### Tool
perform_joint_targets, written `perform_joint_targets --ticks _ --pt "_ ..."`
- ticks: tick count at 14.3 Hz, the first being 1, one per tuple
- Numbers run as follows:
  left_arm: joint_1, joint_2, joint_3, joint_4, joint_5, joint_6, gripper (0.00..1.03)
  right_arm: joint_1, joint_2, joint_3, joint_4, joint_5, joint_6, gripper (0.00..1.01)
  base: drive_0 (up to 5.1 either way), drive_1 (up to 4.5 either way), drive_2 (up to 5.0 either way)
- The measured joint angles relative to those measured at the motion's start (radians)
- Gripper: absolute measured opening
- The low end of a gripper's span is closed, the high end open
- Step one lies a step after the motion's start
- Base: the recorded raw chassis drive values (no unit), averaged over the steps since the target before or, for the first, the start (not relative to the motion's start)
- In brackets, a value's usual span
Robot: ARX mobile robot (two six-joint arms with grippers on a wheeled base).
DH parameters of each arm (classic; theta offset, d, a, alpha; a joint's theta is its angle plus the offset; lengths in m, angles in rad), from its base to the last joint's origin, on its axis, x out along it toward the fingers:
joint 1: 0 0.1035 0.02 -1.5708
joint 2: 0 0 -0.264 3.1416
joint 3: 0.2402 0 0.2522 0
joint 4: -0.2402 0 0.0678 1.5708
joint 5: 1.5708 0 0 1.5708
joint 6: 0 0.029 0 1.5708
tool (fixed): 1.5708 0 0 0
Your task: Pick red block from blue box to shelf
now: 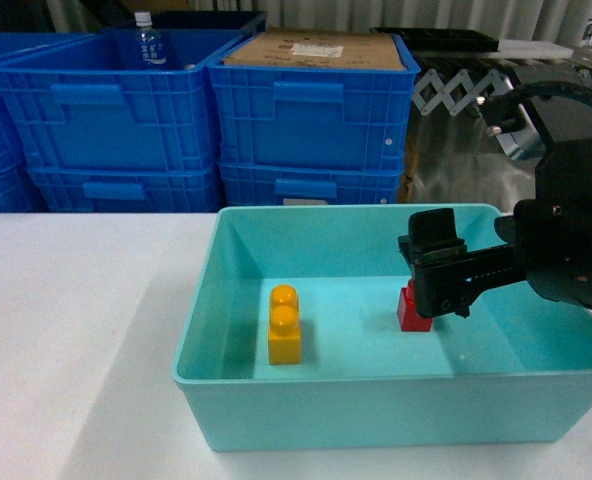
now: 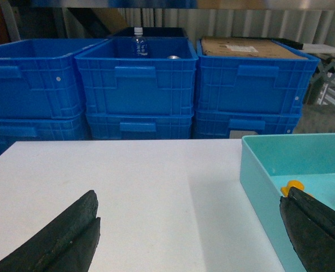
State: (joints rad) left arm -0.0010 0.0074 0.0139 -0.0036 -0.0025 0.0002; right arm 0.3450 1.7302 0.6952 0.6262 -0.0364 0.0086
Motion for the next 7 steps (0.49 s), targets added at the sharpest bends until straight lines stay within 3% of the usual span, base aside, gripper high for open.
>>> perform_joint_targets --ticks 3,7 --pt "0.0 0.0 0.0 0.0 0.0 0.0 0.98 0.04 -0.013 -0.005 0.007 0.015 -0.021 0.98 0.0 0.0 0.0" --pt "0.0 0.0 0.0 0.0 0.0 0.0 0.98 0.041 -0.015 -0.005 0.019 0.019 -0.021 0.98 0.0 0.0 0.0"
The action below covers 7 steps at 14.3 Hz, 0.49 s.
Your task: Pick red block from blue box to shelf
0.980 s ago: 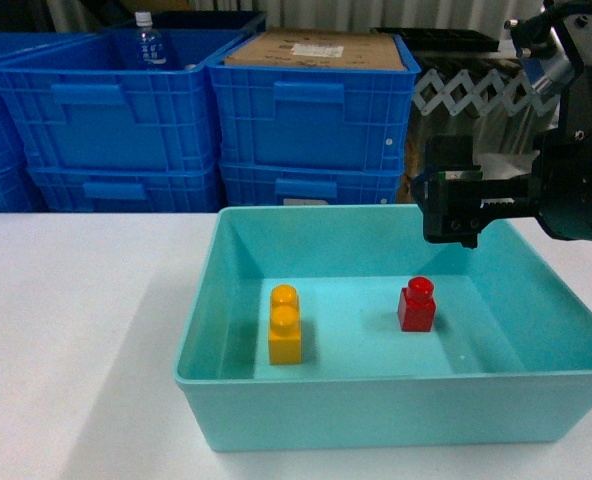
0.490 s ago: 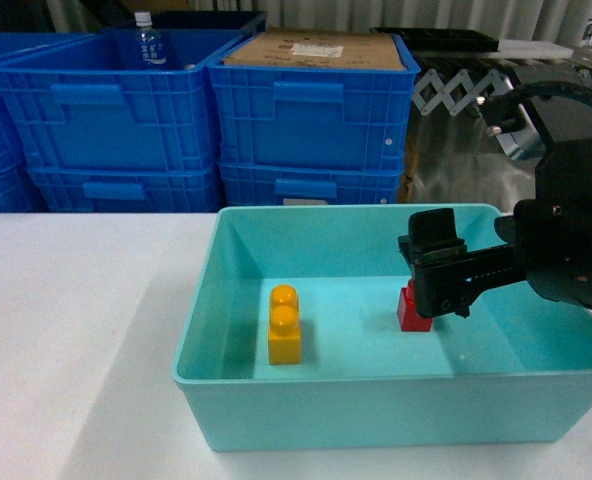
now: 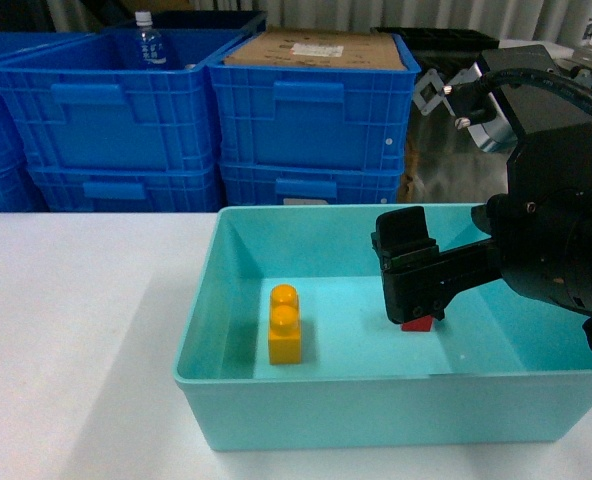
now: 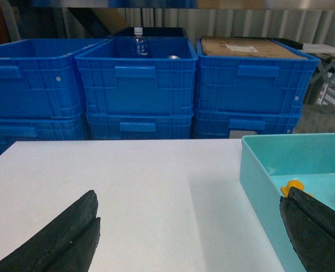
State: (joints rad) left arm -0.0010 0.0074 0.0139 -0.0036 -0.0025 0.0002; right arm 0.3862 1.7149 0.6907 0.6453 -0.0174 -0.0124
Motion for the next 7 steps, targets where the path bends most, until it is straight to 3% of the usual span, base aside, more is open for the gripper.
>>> perform_joint_targets --ticks 5,7 --pt "0.0 0.0 0.0 0.0 0.0 0.0 0.98 -0.008 0.067 0.042 -0.01 0.009 0.003 0.98 0.0 0.0 0.0" --pt "0.0 0.0 0.0 0.0 0.0 0.0 0.98 -0.012 0.095 0.066 -0.032 0.013 0.021 0.98 0.0 0.0 0.0"
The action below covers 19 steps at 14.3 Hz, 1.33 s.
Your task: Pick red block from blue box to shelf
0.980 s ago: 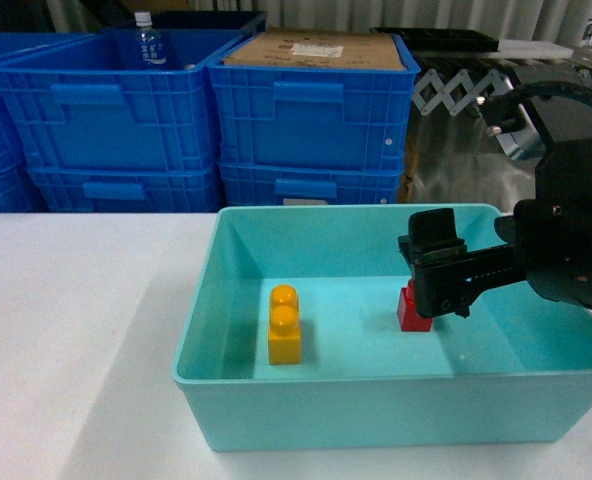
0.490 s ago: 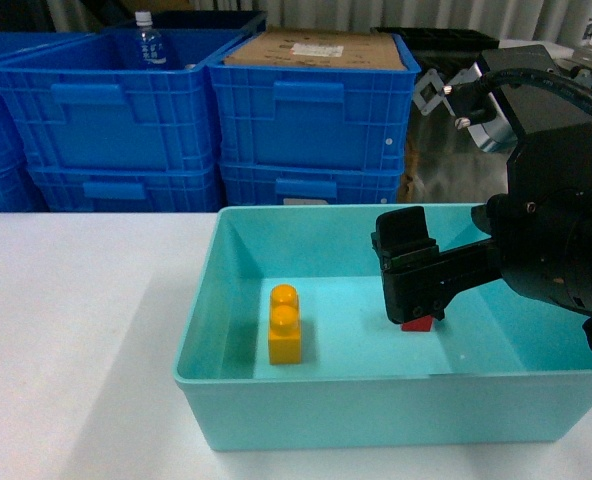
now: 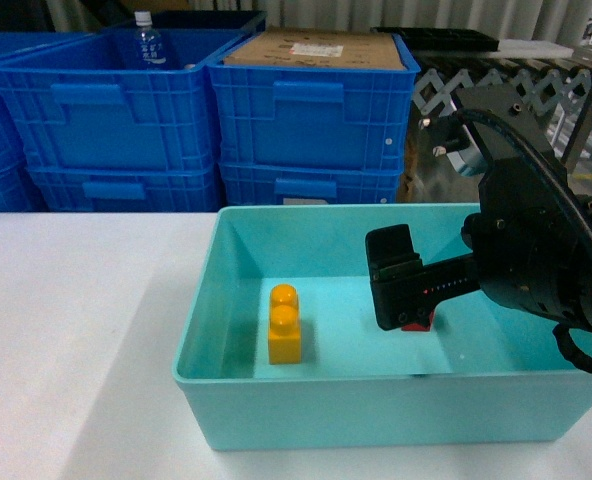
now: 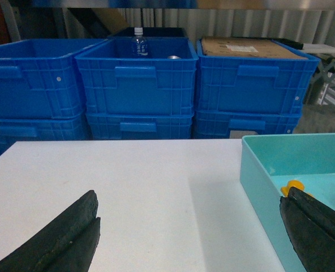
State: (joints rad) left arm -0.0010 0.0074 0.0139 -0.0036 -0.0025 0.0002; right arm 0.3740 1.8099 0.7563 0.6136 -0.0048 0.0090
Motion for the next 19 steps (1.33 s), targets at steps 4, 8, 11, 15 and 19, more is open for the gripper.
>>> perform_joint_targets --ticks 4,8,11,15,19 --pt "0.0 0.0 0.0 0.0 0.0 0.0 0.98 -0.07 0.058 0.105 -0.068 -0.026 0.146 0.98 0.0 0.0 0.0" --pt "0.0 0.0 0.0 0.0 0.0 0.0 0.98 -0.091 0.07 0.157 -0.072 -0.065 0.232 0.98 0.0 0.0 0.0" --pt "0.0 0.0 0.0 0.0 0.0 0.0 0.98 -0.05 0.077 0.14 -0.062 -0.062 0.231 0.98 0.0 0.0 0.0" --pt "0.0 0.0 0.0 0.0 0.0 0.0 0.98 -0.066 0.152 0.104 -0.014 -0.081 0.246 0.98 0.0 0.0 0.0" --pt "0.0 0.0 0.0 0.0 0.0 0.0 0.98 -0.113 0.172 0.103 0.011 -0.116 0.253 0.98 0.0 0.0 0.0"
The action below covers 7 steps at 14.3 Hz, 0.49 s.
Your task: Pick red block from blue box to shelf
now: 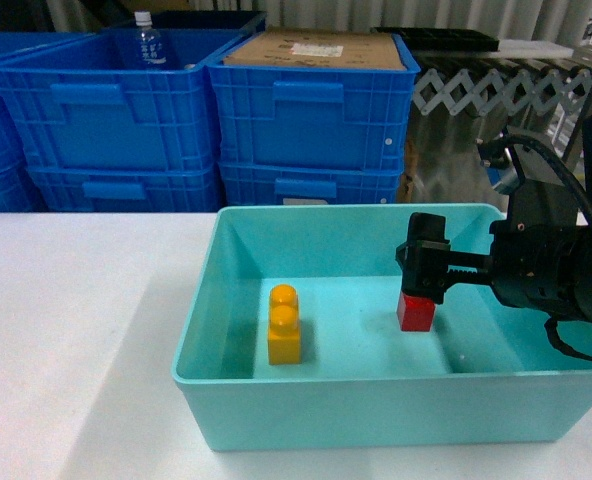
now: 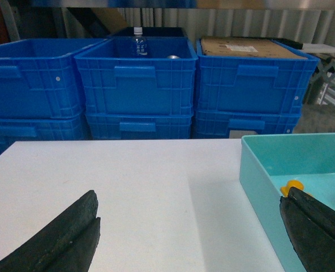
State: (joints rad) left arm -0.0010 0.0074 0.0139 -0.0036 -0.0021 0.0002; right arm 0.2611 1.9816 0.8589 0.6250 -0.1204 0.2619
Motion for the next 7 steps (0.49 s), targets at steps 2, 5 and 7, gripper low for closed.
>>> perform_joint_targets --ticks 2,5,7 --pt "0.0 0.0 0.0 0.0 0.0 0.0 0.98 0.003 0.0 0.0 0.004 -0.016 0.0 0.98 0.0 0.0 0.0" --pt "0.0 0.0 0.0 0.0 0.0 0.0 0.98 0.014 0.0 0.0 -0.003 -0.032 0.0 0.98 0.0 0.0 0.0" --pt "0.0 0.0 0.0 0.0 0.0 0.0 0.98 0.013 0.0 0.002 -0.003 -0.043 0.0 0.98 0.0 0.0 0.0"
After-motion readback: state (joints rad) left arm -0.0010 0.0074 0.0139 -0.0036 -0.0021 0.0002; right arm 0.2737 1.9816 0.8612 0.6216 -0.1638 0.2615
